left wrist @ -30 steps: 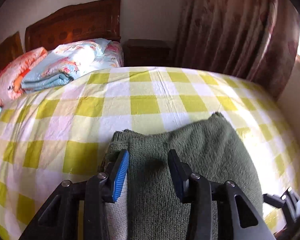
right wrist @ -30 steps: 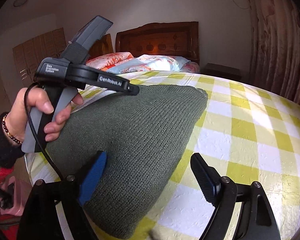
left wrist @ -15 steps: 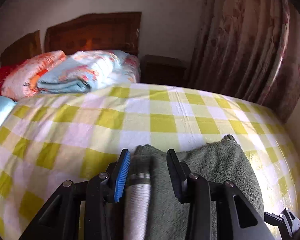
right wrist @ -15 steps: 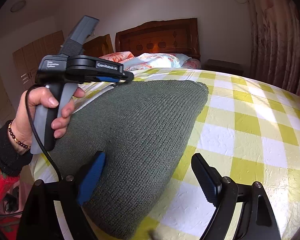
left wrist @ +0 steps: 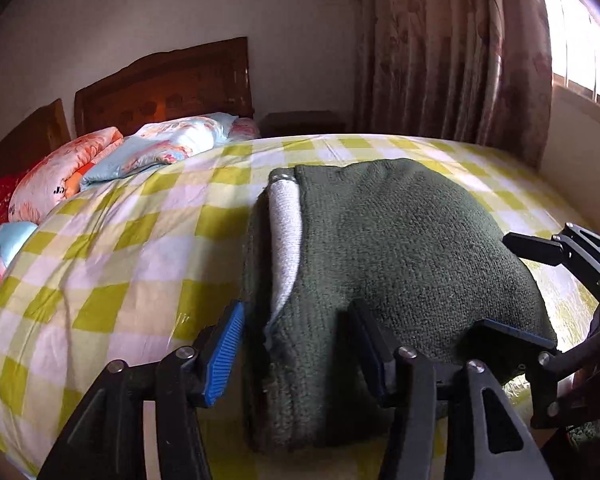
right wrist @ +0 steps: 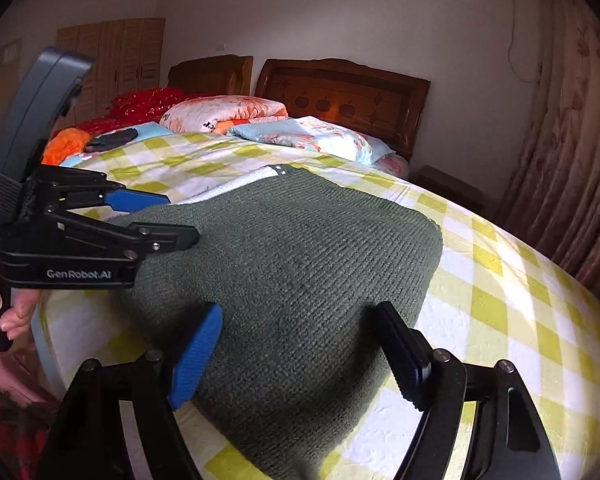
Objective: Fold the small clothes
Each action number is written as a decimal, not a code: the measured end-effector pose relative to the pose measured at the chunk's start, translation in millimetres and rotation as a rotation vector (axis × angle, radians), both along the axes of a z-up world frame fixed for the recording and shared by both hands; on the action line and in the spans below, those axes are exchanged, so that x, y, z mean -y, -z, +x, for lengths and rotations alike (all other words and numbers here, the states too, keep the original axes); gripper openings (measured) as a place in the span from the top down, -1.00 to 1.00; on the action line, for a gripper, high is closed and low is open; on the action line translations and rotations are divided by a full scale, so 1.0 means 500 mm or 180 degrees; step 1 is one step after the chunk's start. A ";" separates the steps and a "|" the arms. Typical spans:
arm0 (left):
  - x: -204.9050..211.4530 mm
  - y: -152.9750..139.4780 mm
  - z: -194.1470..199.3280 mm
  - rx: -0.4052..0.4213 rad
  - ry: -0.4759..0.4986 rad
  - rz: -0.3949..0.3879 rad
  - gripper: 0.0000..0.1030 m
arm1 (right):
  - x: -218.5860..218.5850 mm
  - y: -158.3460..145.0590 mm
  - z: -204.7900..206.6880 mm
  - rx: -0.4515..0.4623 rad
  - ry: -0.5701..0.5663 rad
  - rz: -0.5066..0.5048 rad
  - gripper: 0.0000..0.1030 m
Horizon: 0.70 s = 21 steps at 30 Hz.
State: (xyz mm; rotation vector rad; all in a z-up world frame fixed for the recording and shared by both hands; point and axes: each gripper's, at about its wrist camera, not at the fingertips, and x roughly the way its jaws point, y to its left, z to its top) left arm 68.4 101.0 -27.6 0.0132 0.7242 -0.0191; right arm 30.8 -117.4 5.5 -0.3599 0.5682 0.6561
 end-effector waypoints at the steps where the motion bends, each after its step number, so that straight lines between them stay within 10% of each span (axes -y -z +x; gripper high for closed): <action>1: -0.012 0.002 0.000 -0.0015 -0.0031 -0.0081 -0.33 | 0.005 0.001 0.004 -0.0027 0.0007 0.0016 -1.00; 12: 0.029 -0.010 -0.052 -0.0008 -0.0007 0.0303 -0.33 | 0.051 -0.020 0.007 -0.0449 0.0129 0.0455 -1.00; 21: -0.029 -0.003 -0.085 -0.0112 -0.0014 -0.0324 -0.33 | 0.124 0.015 0.027 -0.1217 0.0236 0.1012 -1.00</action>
